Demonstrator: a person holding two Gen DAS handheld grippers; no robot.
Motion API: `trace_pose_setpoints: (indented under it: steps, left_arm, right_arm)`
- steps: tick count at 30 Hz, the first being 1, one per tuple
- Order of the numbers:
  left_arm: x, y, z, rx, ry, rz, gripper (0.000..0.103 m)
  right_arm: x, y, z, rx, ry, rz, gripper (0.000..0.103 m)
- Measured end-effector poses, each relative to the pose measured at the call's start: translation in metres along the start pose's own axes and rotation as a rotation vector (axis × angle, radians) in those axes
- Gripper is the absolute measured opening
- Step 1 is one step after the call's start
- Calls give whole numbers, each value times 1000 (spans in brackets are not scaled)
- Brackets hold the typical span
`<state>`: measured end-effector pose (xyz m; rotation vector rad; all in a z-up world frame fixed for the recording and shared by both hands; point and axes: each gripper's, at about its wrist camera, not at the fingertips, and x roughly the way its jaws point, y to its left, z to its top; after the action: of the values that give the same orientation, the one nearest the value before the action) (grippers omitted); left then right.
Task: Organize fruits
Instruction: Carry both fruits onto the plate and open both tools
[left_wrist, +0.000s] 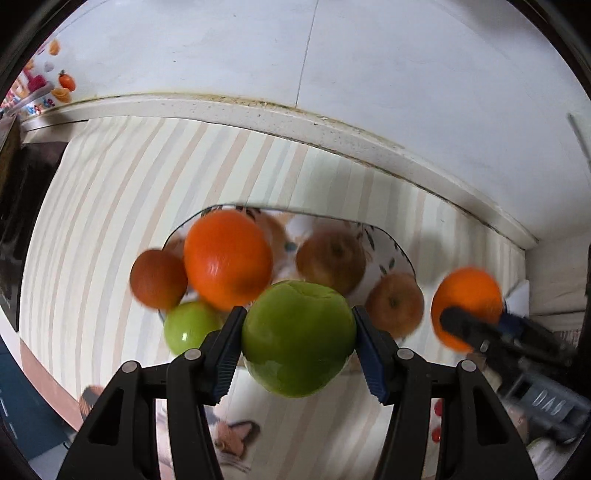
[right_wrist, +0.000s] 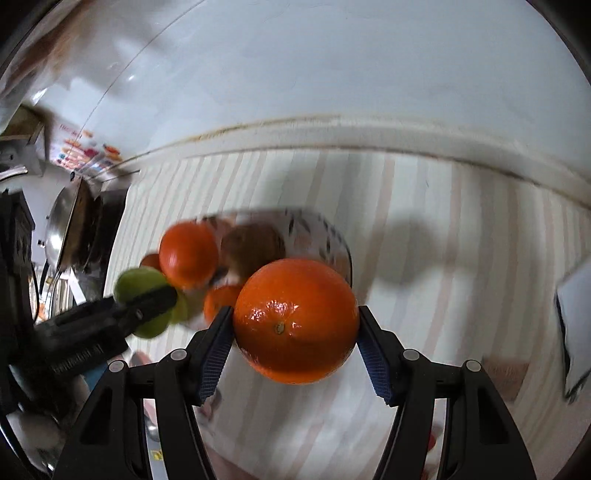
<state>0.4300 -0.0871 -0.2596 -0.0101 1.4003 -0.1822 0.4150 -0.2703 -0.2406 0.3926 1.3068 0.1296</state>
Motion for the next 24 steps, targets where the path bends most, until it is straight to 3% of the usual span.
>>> trace_pose_setpoints:
  steps: [7, 16, 24]
  left_arm:
    - [28, -2, 19, -12, 69, 3, 54]
    - [42, -5, 16, -10, 81, 25, 55]
    - [44, -10, 16, 17, 90, 57, 55]
  right_arm:
    - [38, -7, 47, 17, 64, -30, 68]
    - [85, -5, 54, -8, 136, -59, 68]
    - [95, -6, 53, 4, 171, -37, 68]
